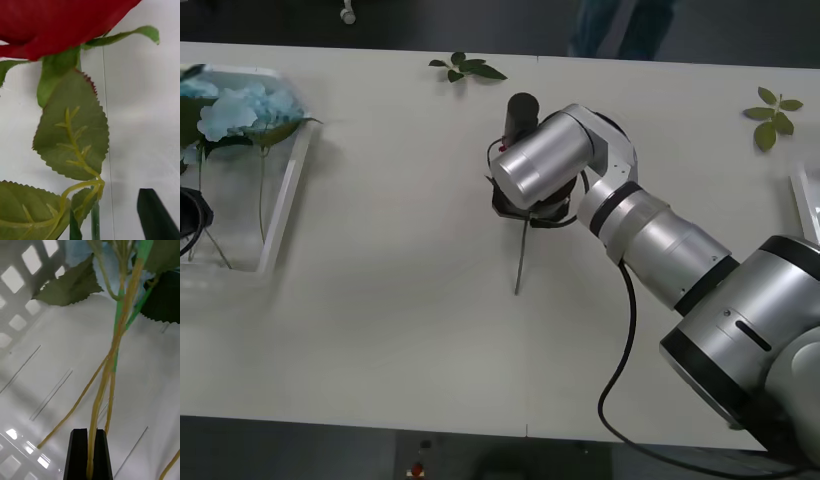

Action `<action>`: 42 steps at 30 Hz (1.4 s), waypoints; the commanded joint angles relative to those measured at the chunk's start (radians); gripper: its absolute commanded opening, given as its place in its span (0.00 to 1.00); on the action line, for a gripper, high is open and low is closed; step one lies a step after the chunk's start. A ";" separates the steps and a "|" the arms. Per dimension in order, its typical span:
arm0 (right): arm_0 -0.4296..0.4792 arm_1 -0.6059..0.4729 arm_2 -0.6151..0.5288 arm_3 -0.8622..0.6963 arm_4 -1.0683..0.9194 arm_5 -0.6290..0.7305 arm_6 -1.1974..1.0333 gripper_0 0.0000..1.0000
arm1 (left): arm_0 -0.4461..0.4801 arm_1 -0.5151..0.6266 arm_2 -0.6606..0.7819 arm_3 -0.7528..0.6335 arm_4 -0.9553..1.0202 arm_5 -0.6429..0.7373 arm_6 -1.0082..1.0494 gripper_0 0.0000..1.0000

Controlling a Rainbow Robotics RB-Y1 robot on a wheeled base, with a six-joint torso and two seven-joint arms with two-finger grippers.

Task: Put the red flowers into the right box and the blue flowers into the left box

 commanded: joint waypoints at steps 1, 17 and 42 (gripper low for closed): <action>-0.036 -0.007 0.027 -0.015 -0.018 -0.001 -0.025 0.00 | -0.013 -0.005 0.026 0.000 -0.018 -0.014 0.102 0.00; -0.039 -0.070 0.027 -0.047 -0.077 0.011 0.000 0.00 | -0.021 -0.004 0.037 0.004 -0.007 -0.013 0.114 0.84; -0.169 -0.647 0.025 -0.636 -0.648 0.519 0.024 0.00 | -0.021 0.143 0.387 -0.103 0.457 0.558 -0.490 0.87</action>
